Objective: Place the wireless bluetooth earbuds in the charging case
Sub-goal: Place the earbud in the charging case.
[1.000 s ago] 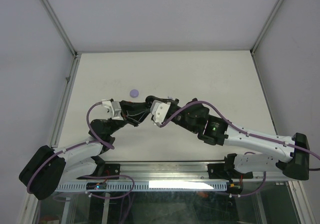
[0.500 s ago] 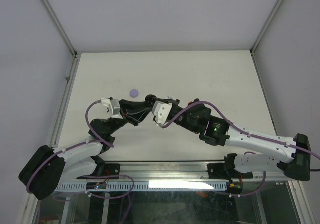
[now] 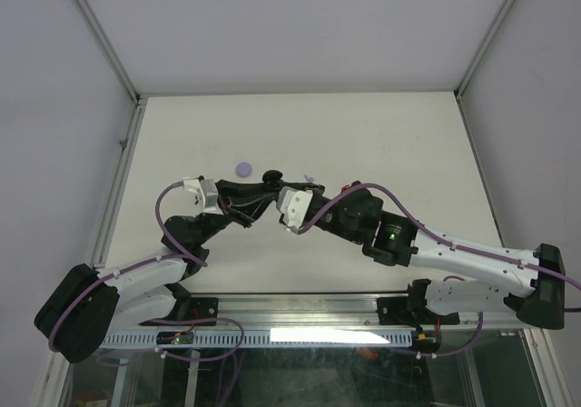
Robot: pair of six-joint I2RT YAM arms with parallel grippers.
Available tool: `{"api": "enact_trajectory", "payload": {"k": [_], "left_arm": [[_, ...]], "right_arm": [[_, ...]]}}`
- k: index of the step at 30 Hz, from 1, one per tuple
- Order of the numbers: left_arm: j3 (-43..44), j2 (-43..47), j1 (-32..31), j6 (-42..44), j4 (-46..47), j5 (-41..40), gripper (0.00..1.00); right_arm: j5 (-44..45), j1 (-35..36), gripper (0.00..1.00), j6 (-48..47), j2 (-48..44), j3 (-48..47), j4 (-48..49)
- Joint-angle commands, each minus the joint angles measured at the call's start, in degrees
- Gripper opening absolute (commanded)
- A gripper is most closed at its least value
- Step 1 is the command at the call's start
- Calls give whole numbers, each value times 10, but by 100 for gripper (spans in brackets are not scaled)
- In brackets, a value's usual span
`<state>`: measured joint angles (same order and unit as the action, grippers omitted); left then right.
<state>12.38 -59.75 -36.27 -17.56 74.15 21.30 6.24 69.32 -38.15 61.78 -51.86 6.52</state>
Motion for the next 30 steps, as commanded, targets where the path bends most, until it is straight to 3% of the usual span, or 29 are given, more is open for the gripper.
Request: {"api": "enact_trajectory", "payload": {"k": [1,8,13,24,30], "left_arm": [[-1,10,4,9,55,2,0],[-10,17,5,39,50,3,0],[-10,12,4,40,51,3,0],[-10,-6,5,36,68,6,0],[-9,-7,4,34,70,12,0]], "right_arm": [[15,4,38,32,-6,-25,-20],[33,1,55,84,-16,-44,-34],[71,0,61,119,-20,-55,-42],[90,-22,70,200,-20,-90,-85],[112,-39,71,241,4,-97,-65]]}}
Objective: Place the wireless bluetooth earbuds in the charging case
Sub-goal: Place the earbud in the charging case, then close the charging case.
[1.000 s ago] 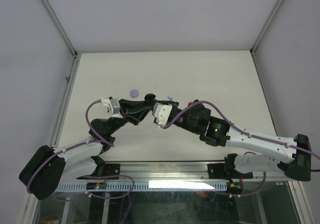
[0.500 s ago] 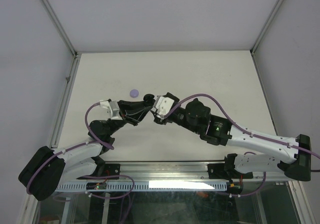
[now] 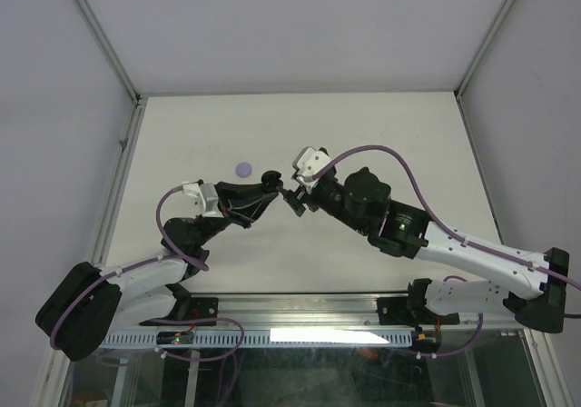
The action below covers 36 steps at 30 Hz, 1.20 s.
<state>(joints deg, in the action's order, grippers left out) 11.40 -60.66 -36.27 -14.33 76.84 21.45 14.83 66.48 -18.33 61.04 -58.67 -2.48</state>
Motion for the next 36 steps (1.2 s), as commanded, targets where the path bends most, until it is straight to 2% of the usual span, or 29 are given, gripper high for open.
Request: {"api": "enact_trajectory", "payload": {"k": [1,5,11,23,26,29,33,36], "left_arm": [[1,3,4,2,43,11,0],[2,6,4,2,40,12,0],[1,9,4,2,44,18,0],[-6,12,4,1,67,53,0],[-7,12,4,7,55,55,0],[-5,8,4,8,51,60,0],[4,1,5,6,45,78,0],[13,-3,4,1,43,94,0]], "right_arm": [[25,-14,71,45,14,-29,25],[1,-19,71,52,17,-23,27],[12,-39,71,47,5,-8,22],[-98,-102,70,63,-23,9,1],[-175,-133,71,88,-31,-5,-20],[-292,-176,71,128,-32,-21,-36],[-440,-231,73,194,-11,-42,-33],[-520,-266,75,241,13,-56,-21]]}}
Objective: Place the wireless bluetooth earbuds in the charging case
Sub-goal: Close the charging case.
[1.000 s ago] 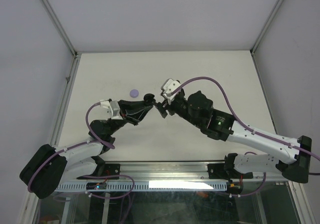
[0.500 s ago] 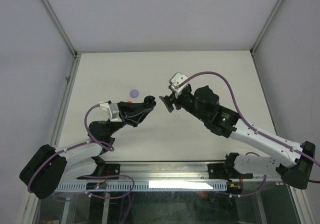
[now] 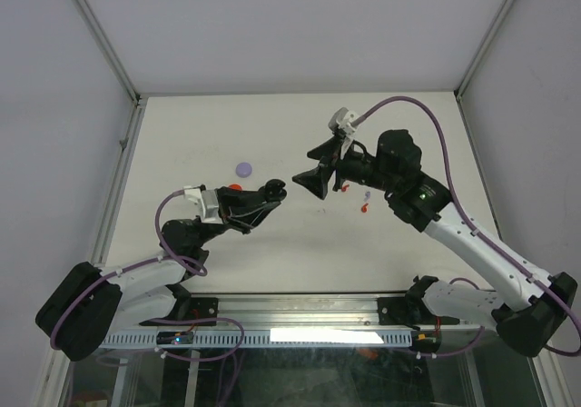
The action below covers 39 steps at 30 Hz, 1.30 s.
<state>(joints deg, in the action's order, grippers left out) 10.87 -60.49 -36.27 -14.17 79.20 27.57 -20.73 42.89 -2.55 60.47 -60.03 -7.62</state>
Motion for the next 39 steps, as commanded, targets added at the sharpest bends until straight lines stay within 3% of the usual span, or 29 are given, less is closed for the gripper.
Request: {"api": "enact_trajectory", "payload": {"k": [1,7,18,31,34,39], "left_arm": [[21,-7,4,-3,20,36,0],[35,-17,5,-15,26,43,0],[56,-60,4,-54,40,38,0],[74,-44,5,-76,-112,-26,0],[77,-47,4,-94,-134,-51,0],[129,-59,11,-116,-268,-104,0]], "right_arm": [[-191,-38,77,105,27,-44,41],[-269,-49,82,163,77,-64,66],[-382,-49,79,213,112,-61,108],[-401,-62,76,166,76,-44,88],[-340,-63,76,141,67,-43,60],[-127,-64,79,106,38,-18,14]]}}
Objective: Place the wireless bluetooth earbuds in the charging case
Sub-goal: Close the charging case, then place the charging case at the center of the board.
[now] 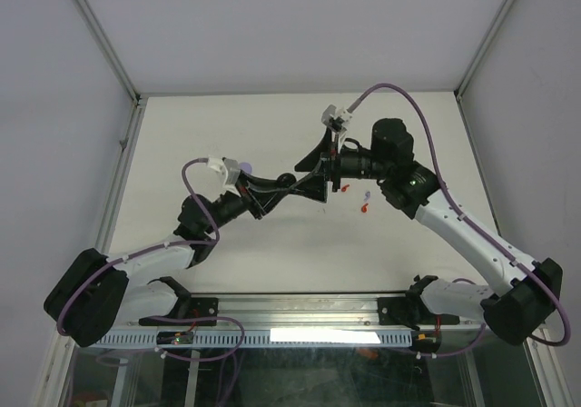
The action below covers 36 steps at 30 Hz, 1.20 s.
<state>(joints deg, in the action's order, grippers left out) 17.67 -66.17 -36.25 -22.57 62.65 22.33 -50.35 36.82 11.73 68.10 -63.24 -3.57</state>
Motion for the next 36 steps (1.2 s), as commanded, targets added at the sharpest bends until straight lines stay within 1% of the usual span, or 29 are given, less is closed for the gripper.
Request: {"api": "enact_trajectory", "payload": {"k": [1,4,6,9,10,11,13,16,21,25,29,36], "left_arm": [[79,-11,16,-42,-142,-55,0],[144,-49,34,-69,-248,-61,0],[179,-82,46,-83,-293,-61,2],[221,-137,66,-105,-334,-59,3],[233,-167,74,-115,-344,-55,5],[244,-192,83,-123,-350,-52,7],[273,-235,97,-138,-359,-41,8],[316,-301,116,-150,-382,-25,9],[396,-397,132,-156,-439,-27,12],[450,-459,143,-166,-483,-26,13],[486,-494,145,-165,-530,-33,16],[505,-502,145,-157,-583,-43,32]], "right_arm": [[201,-4,79,-38,-44,24,-27],[264,-4,81,-36,-58,56,-19],[312,-4,82,-32,-67,81,-16],[385,-4,82,-29,-83,113,-11],[413,-4,83,-28,-90,123,-8],[430,-4,83,-28,-96,131,-7],[453,-4,83,-28,-107,144,-7],[471,-4,83,-33,-118,159,-7],[475,-5,82,-38,-123,167,-13],[478,-5,82,-42,-124,170,-16],[482,-4,83,-47,-125,170,-19],[482,-5,83,-51,-118,171,-20]]}}
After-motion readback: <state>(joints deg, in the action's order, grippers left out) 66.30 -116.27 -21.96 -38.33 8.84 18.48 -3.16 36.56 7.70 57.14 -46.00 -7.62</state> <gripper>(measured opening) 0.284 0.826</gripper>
